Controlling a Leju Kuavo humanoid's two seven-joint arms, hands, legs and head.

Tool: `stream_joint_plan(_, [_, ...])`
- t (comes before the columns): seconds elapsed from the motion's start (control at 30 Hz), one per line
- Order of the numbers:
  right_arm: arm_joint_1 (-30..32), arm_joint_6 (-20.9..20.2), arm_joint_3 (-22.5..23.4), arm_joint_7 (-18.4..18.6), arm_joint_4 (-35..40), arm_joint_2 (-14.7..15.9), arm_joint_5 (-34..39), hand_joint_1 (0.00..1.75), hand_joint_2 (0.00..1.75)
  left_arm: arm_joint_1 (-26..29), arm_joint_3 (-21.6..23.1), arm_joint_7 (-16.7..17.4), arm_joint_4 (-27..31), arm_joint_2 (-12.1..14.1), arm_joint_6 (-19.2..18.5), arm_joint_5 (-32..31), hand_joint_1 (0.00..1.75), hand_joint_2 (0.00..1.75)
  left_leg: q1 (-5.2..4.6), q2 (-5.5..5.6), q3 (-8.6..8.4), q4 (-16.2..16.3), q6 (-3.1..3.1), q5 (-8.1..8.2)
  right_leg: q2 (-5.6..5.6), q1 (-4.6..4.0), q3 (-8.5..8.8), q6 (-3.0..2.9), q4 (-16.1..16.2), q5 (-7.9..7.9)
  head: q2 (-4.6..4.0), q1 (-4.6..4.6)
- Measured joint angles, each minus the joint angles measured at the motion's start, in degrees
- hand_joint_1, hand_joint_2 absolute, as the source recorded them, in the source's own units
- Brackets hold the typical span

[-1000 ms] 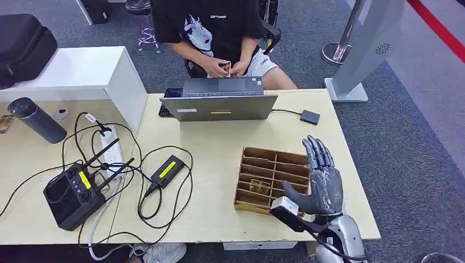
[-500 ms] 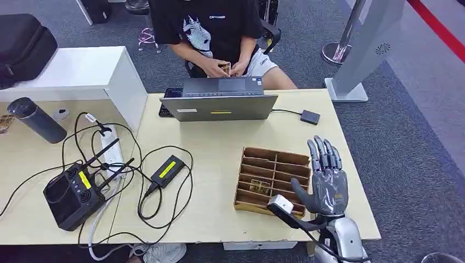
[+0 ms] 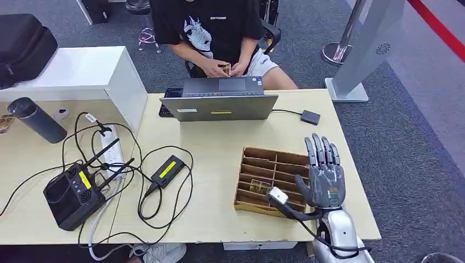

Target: Pass the card to the sensor for recognition and then transmit it.

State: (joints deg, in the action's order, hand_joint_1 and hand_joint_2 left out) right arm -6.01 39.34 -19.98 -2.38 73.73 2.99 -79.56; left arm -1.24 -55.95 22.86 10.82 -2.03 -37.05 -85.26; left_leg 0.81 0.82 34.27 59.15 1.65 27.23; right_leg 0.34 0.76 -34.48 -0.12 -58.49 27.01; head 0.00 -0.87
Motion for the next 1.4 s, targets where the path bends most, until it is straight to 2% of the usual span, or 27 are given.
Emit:
stream_joint_plan(0.43, [-0.9, 0.6, 0.0, 0.3, -2.0, 0.0, -0.3, 0.0, 1.75, -0.2, 0.1, 0.5, 0.0, -0.4, -0.3, -0.6, 0.0, 1.75, 0.0, 0.0, -0.08, 0.0, 0.0, 0.0, 0.01, 0.0, 0.08, 0.0, 0.0, 0.0, 0.0, 0.02])
stream_joint_plan(0.47, [-0.9, 0.6, 0.0, 0.3, -2.0, 0.0, -0.3, 0.17, 1.75, -0.2, 0.1, 0.5, 0.0, -0.4, -0.3, -0.6, 0.0, 1.75, 0.0, 0.0, -0.09, 0.0, 0.0, 0.0, 0.01, 0.0, 0.08, 0.0, 0.0, 0.0, 0.0, 0.02])
stream_joint_plan(0.5, [-0.9, 0.6, 0.0, 0.4, -2.0, 0.0, -0.3, 0.79, 1.75, -0.2, 0.1, 0.5, 0.0, -0.4, -0.4, -0.6, 0.0, 1.75, 0.0, 0.0, -0.09, 0.0, 0.0, 0.0, 0.01, 0.0, 0.09, 0.0, 0.0, 0.0, 0.0, 0.02])
stream_joint_plan(0.57, [-0.9, 0.5, 0.0, 0.4, -2.1, 0.0, -0.3, 0.82, 1.75, -0.2, 0.1, 0.6, 0.0, -0.4, -0.5, -0.7, 0.0, 1.75, 0.0, 0.0, -0.09, 0.0, 0.0, 0.0, 0.0, 0.0, 0.09, 0.0, 0.0, 0.0, 0.0, 0.02])
stream_joint_plan(0.6, [-0.9, 0.5, 0.0, 0.4, -2.2, 0.0, -0.3, 0.73, 1.75, -0.2, 0.1, 0.7, 0.0, -0.5, -0.5, -0.7, 0.0, 1.75, 0.0, 0.0, -0.09, 0.0, 0.0, 0.0, 0.0, 0.0, 0.09, 0.0, 0.0, 0.0, 0.0, 0.02])
stream_joint_plan(0.67, [-0.9, 0.3, -0.1, 0.5, -2.2, 0.0, -0.3, 0.72, 1.75, -0.2, 0.1, 0.8, 0.0, -0.5, -0.7, -0.8, 0.0, 1.75, 0.0, 0.0, -0.09, 0.0, 0.0, 0.0, 0.0, 0.0, 0.09, 0.0, 0.0, 0.0, 0.0, 0.02])
stream_joint_plan(0.77, [-0.9, 0.1, -0.3, 0.5, -2.2, 0.0, -0.2, 0.8, 1.75, -0.3, 0.1, 0.9, 0.0, -0.5, -0.8, -0.9, 0.0, 1.75, 0.0, 0.0, -0.09, 0.0, 0.0, 0.0, 0.0, 0.0, 0.08, 0.0, 0.0, 0.0, 0.0, 0.02])
stream_joint_plan(0.9, [-0.9, 0.1, -0.6, 0.7, -2.3, 0.0, -0.2, 1.05, 1.75, -0.3, 0.1, 0.9, 0.0, -0.5, -0.8, -1.0, 0.0, 1.75, 0.0, 0.0, -0.09, 0.0, 0.0, 0.0, 0.0, 0.0, 0.08, 0.0, 0.0, 0.0, 0.0, 0.02])
stream_joint_plan(0.93, [-0.9, 0.1, -0.6, 0.7, -2.4, 0.0, -0.2, 1.26, 1.75, -0.3, 0.1, 0.9, 0.0, -0.5, -0.8, -1.0, 0.0, 1.75, 0.0, 0.0, -0.09, 0.0, 0.0, 0.0, 0.0, 0.0, 0.08, 0.0, 0.0, 0.0, 0.0, 0.02])
stream_joint_plan(1.13, [-0.9, 0.2, -0.6, 0.8, -2.4, 0.0, 0.2, 1.33, 1.75, -0.3, 0.1, 0.9, 0.0, -0.5, -0.9, -1.0, 0.0, 1.75, 0.0, 0.0, -0.09, 0.0, 0.0, 0.0, 0.0, 0.0, 0.08, 0.0, 0.0, 0.0, 0.0, 0.02])
stream_joint_plan(1.4, [-0.8, 0.1, -0.7, 1.0, -2.4, 0.0, 0.6, 1.27, 1.75, -0.4, 0.1, 1.0, 0.0, -0.5, -0.9, -1.1, 0.0, 1.75, 0.0, 0.0, -0.09, 0.0, 0.0, 0.0, 0.01, 0.0, 0.08, 0.0, 0.0, 0.0, 0.0, 0.02])
